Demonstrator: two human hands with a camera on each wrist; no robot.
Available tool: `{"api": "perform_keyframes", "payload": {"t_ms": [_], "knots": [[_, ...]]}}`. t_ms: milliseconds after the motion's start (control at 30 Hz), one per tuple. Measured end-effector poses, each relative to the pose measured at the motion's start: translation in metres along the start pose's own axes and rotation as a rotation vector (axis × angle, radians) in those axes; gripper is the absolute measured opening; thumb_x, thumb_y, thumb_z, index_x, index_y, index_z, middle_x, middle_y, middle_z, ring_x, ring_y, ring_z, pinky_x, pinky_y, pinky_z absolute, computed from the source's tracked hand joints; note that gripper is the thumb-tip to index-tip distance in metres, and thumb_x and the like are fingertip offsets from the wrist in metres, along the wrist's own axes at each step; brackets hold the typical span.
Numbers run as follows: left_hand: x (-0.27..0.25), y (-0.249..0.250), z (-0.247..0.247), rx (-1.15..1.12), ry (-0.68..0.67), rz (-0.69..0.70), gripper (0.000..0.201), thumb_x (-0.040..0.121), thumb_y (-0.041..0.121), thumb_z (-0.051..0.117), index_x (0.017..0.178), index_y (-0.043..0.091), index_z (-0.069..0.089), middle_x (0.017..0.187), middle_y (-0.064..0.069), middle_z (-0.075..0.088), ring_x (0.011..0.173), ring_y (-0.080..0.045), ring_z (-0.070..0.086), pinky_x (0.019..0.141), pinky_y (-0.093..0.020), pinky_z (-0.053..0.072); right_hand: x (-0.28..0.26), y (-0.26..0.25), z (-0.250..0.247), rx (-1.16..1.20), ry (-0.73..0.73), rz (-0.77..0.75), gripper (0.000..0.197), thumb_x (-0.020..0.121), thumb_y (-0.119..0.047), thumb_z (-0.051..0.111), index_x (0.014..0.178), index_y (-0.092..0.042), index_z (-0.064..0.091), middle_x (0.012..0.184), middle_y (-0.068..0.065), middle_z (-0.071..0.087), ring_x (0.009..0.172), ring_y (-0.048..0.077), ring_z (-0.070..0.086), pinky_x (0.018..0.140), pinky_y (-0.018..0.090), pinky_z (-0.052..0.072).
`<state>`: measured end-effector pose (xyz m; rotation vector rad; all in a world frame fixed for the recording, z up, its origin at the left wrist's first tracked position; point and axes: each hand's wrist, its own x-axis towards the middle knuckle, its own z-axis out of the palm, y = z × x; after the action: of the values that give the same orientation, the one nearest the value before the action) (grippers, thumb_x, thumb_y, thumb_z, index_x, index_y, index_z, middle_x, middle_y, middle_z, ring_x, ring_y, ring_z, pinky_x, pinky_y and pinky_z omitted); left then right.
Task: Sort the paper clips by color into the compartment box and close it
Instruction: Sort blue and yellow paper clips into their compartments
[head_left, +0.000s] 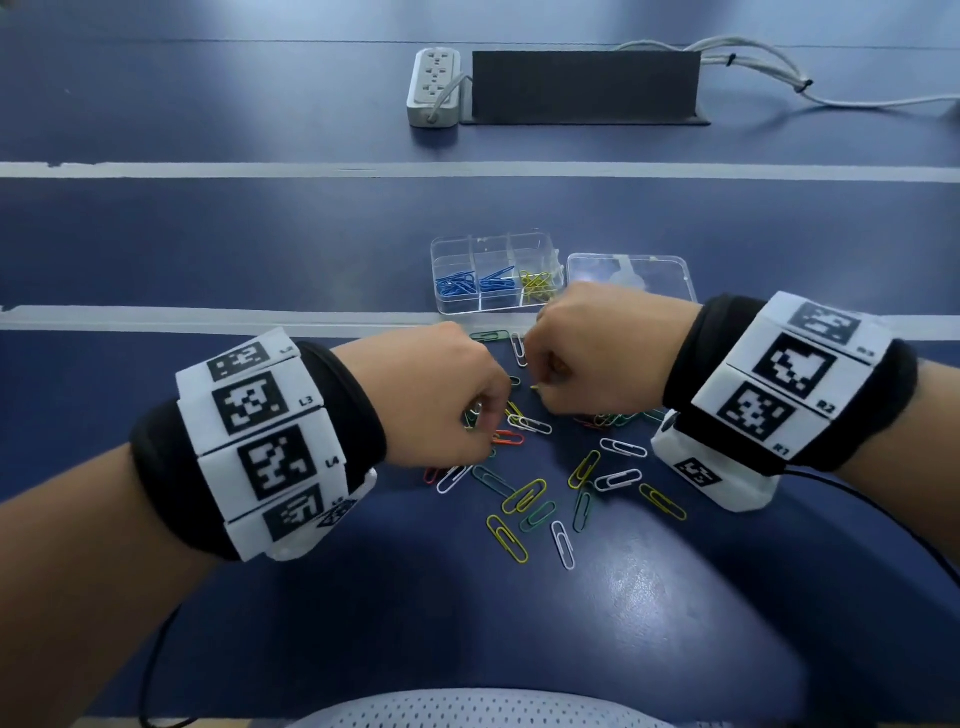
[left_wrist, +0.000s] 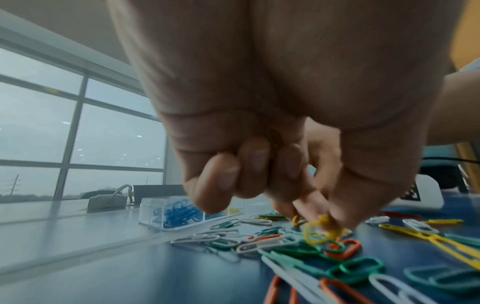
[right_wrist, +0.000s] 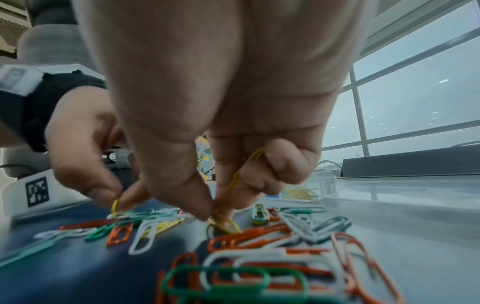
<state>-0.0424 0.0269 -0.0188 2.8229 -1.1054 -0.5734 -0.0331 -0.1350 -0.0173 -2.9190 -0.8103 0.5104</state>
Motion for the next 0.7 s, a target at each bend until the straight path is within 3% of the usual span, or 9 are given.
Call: {"api": "perform_keyframes", "payload": {"t_ms": [100, 233, 333, 433, 600, 700], "knots": [[0.0, 0.0, -0.003, -0.11, 0.029, -0.026, 0.006, 0.073, 0.029, 0.055, 0.069, 0.024, 0.054, 0.063, 0.004, 0.052, 0.057, -0.01, 0.045, 0.061, -0.025, 0.039, 0.0, 0.0, 0.0, 0.04, 0.046, 0.037, 0.018, 0.074, -0.024, 0.055, 0.072, -0.01, 0.067, 0.067, 0.007, 0.059, 0.07, 0.029, 0.054, 0.073, 0.038, 0.054], [0.005, -0.003, -0.01, -0.199, 0.018, -0.109, 0.006, 0.079, 0.026, 0.051, 0.074, 0.023, 0.049, 0.064, 0.007, 0.049, 0.061, -0.006, 0.044, 0.066, -0.025, 0.035, 0.004, 0.006, -0.01, 0.192, 0.08, 0.158, 0.01, 0.073, -0.025, 0.061, 0.075, -0.022, 0.07, 0.058, -0.006, 0.058, 0.06, 0.015, 0.053, 0.075, 0.03, 0.054], [0.016, -0.006, -0.016, -0.211, 0.047, -0.147, 0.004, 0.086, 0.023, 0.046, 0.083, 0.022, 0.048, 0.07, 0.009, 0.051, 0.069, -0.014, 0.046, 0.07, -0.023, 0.034, 0.011, 0.017, -0.022, 0.321, 0.101, 0.267, 0.011, 0.075, -0.018, 0.059, 0.072, -0.024, 0.069, 0.056, -0.005, 0.064, 0.05, 0.002, 0.056, 0.072, 0.023, 0.054], [0.034, -0.008, -0.023, -0.239, 0.131, -0.187, 0.01, 0.09, 0.021, 0.044, 0.094, 0.022, 0.053, 0.086, 0.004, 0.055, 0.084, -0.018, 0.048, 0.074, -0.022, 0.034, 0.021, 0.028, -0.03, 0.421, 0.14, 0.383, 0.021, 0.078, -0.013, 0.053, 0.081, -0.019, 0.072, 0.068, 0.006, 0.073, 0.049, 0.006, 0.061, 0.074, 0.026, 0.057], [0.066, -0.008, -0.04, -0.243, 0.248, -0.238, 0.028, 0.092, 0.014, 0.042, 0.113, 0.018, 0.061, 0.114, -0.005, 0.062, 0.111, -0.023, 0.053, 0.085, -0.024, 0.036, 0.036, 0.034, -0.039, 0.459, 0.195, 0.5, 0.025, 0.081, -0.013, 0.052, 0.09, -0.018, 0.075, 0.068, 0.004, 0.07, 0.054, 0.006, 0.061, 0.084, 0.032, 0.057], [0.082, -0.006, -0.048, -0.199, 0.265, -0.264, 0.034, 0.09, 0.008, 0.045, 0.116, 0.018, 0.063, 0.123, -0.006, 0.062, 0.115, -0.024, 0.055, 0.09, -0.028, 0.04, 0.042, 0.032, -0.042, 0.467, 0.215, 0.52, 0.019, 0.082, -0.016, 0.056, 0.088, -0.013, 0.075, 0.071, 0.006, 0.072, 0.063, 0.013, 0.068, 0.083, 0.032, 0.057]]}}
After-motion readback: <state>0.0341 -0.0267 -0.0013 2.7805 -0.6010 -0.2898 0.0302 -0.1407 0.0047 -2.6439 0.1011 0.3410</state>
